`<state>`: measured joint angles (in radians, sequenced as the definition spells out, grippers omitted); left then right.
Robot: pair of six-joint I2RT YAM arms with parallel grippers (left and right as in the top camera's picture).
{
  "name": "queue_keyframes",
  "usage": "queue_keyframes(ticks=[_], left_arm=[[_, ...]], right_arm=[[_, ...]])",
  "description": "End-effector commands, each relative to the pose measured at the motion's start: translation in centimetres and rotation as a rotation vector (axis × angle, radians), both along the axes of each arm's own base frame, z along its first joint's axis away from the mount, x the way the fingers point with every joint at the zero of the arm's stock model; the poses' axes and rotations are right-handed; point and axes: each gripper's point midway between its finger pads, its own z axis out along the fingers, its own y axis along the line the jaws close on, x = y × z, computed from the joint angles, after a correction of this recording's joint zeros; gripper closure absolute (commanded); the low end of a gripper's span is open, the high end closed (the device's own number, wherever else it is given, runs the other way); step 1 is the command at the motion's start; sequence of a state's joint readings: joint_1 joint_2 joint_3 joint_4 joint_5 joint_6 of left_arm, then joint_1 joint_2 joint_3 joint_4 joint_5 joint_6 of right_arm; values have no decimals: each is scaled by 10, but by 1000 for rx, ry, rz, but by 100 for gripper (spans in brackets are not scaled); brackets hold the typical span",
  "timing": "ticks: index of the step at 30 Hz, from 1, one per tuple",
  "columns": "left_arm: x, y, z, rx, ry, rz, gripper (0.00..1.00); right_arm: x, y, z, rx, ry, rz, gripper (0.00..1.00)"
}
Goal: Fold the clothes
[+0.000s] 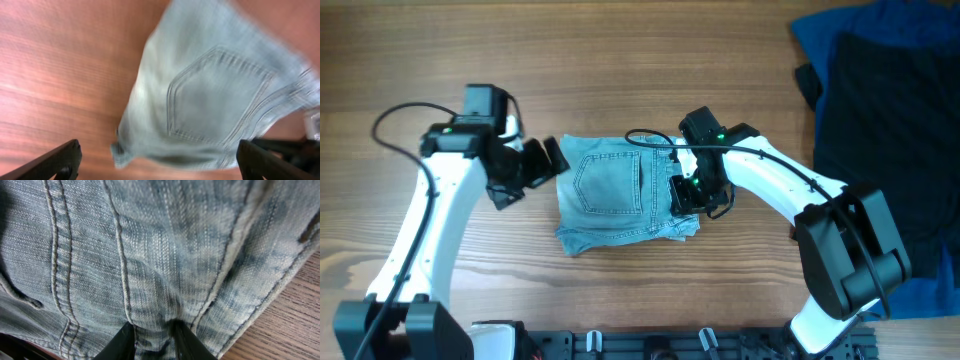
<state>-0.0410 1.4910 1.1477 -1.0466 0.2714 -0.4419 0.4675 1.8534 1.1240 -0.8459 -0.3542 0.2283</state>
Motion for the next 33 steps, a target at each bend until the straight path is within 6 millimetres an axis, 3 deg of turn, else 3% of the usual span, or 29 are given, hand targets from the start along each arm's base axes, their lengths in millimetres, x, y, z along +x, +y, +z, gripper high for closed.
queue_keyframes(ticks=[1, 8, 10, 13, 15, 16, 17, 19, 20, 23, 26, 28, 29, 31, 33], left_arm=[[12, 11, -13, -20, -8, 21, 0], [24, -5, -81, -121, 135, -11, 0], [25, -23, -99, -230, 148, -104, 0], [19, -42, -110, -350, 155, -211, 1], [17, -53, -113, -384, 116, -322, 12], [16, -56, -113, -382, 103, -354, 32], [16, -62, -113, -384, 91, -382, 64], [17, -65, -112, -388, 84, -391, 91], [18, -66, -109, -400, 77, -390, 96], [33, -63, -82, -445, 3, -368, 96], [62, -36, -33, -412, -154, -324, 96], [86, 2, 8, -353, -311, -253, 96], [94, 22, 19, -322, -359, -198, 96], [105, 67, 28, -253, -414, -64, 96], [111, 117, 22, -170, -444, 40, 96]], right_arm=[[-9, -22, -12, -106, 23, -22, 74], [-7, -13, -3, -47, 7, -19, 74], [-4, -12, -3, -42, -3, -20, 74], [-4, -11, -3, -41, -4, -20, 74], [-3, -11, -3, -39, -10, -20, 74], [-2, -11, -3, -38, -12, -20, 74], [-2, -10, -3, -36, -14, -20, 74], [-2, -10, -3, -37, -14, -21, 74], [-1, -10, -3, -35, -16, -21, 75], [10, -3, 14, 4, -81, 10, 78], [29, 6, 62, 70, -221, 30, 78], [45, 11, 111, 122, -368, 22, 76], [48, 11, 125, 136, -407, 5, 73], [53, 9, 149, 160, -464, -71, 71], [52, 9, 170, 195, -513, -96, 71]])
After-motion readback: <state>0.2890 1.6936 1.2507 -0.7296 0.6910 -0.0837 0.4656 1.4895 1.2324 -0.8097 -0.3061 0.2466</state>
